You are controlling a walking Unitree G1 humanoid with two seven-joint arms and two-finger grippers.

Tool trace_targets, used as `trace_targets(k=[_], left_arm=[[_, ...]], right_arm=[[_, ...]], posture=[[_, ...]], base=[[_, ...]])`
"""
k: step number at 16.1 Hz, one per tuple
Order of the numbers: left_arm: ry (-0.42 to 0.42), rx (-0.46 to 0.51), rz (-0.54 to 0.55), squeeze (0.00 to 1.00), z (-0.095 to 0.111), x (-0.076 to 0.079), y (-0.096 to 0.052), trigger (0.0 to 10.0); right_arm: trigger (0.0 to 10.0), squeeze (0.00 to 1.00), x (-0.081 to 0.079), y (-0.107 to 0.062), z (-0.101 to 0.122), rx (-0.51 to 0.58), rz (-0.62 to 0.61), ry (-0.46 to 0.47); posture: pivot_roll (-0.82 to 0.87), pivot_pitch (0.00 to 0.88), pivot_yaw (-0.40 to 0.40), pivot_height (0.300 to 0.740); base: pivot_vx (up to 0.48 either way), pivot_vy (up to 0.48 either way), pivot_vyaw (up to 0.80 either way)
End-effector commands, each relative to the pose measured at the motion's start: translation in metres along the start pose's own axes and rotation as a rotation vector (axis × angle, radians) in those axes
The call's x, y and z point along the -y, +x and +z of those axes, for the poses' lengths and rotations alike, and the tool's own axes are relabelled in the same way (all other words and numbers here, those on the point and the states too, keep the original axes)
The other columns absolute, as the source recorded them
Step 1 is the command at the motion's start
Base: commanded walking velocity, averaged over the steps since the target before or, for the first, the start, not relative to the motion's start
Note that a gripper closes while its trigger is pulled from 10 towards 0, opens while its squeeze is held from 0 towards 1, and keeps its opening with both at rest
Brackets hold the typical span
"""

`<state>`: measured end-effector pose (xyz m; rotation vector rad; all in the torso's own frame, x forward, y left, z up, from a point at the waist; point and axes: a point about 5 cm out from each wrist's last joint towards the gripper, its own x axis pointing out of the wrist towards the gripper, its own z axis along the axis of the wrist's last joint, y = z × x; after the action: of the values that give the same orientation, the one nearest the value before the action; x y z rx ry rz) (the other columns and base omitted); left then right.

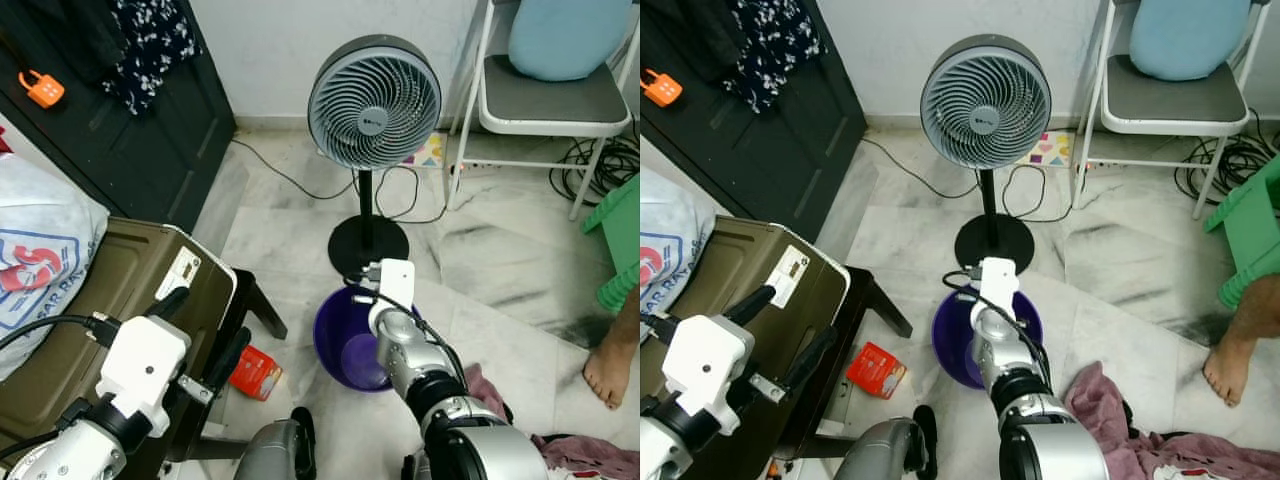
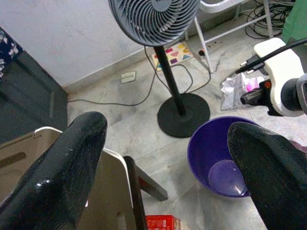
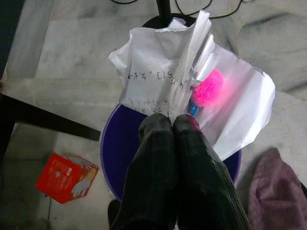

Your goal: Clean up the room

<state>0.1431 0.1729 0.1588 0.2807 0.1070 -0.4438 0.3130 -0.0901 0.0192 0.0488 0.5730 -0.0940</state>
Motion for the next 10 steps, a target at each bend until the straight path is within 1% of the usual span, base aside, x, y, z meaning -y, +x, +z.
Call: trace_targets(k=[1, 2, 4, 6, 7, 8, 9, 10], left_arm=[[0.006, -0.015, 0.001, 0.0, 0.0, 0.0, -0.003, 10.0], [0.002, -0.012, -0.003, 0.0, 0.001, 0.001, -0.002, 10.0], [-0.002, -0.012, -0.004, 0.0, 0.001, 0.001, -0.001, 10.0], [-0.002, -0.01, -0.005, 0.0, 0.001, 0.0, 0.0, 10.0], [-0.003, -0.008, -0.003, 0.0, 0.001, 0.0, 0.001, 10.0], [-0.005, -0.009, 0.0, 0.0, 0.001, -0.001, 0.002, 10.0], [-0.008, -0.01, 0.001, 0.0, 0.0, -0.001, 0.002, 10.0], [-0.008, -0.01, 0.0, 0.0, 0.0, -0.001, 0.002, 10.0]], right_arm=[[10.0, 0.0, -0.007, -0.002, -0.013, -0.05, 0.018, -0.016], [10.0, 0.0, -0.005, -0.003, -0.02, -0.078, 0.012, -0.02], [10.0, 0.0, -0.004, -0.003, -0.023, -0.088, 0.014, -0.014], [10.0, 0.0, -0.004, -0.003, -0.023, -0.089, 0.014, -0.018], [10.0, 0.0, -0.003, -0.002, -0.016, -0.054, -0.005, -0.027], [10.0, 0.87, -0.003, -0.001, -0.012, -0.033, -0.008, -0.029], [10.0, 1.0, -0.004, 0.0, -0.01, -0.031, -0.004, -0.013], [10.0, 1.0, -0.004, 0.0, -0.01, -0.031, -0.003, -0.012]], posture=[[0.19, 0.21, 0.162, 0.74], [0.19, 0.21, 0.161, 0.74], [0.19, 0.208, 0.162, 0.74], [0.18, 0.205, 0.163, 0.74], [0.18, 0.203, 0.163, 0.74], [0.18, 0.2, 0.163, 0.74], [0.18, 0.199, 0.161, 0.74], [0.18, 0.198, 0.16, 0.74]], base=[[0.0, 0.0, 0.0], [0.0, 0.0, 0.0], [0.0, 0.0, 0.0], [0.0, 0.0, 0.0], [0.0, 0.0, 0.0], [0.0, 0.0, 0.0], [0.0, 0.0, 0.0], [0.0, 0.0, 0.0]])
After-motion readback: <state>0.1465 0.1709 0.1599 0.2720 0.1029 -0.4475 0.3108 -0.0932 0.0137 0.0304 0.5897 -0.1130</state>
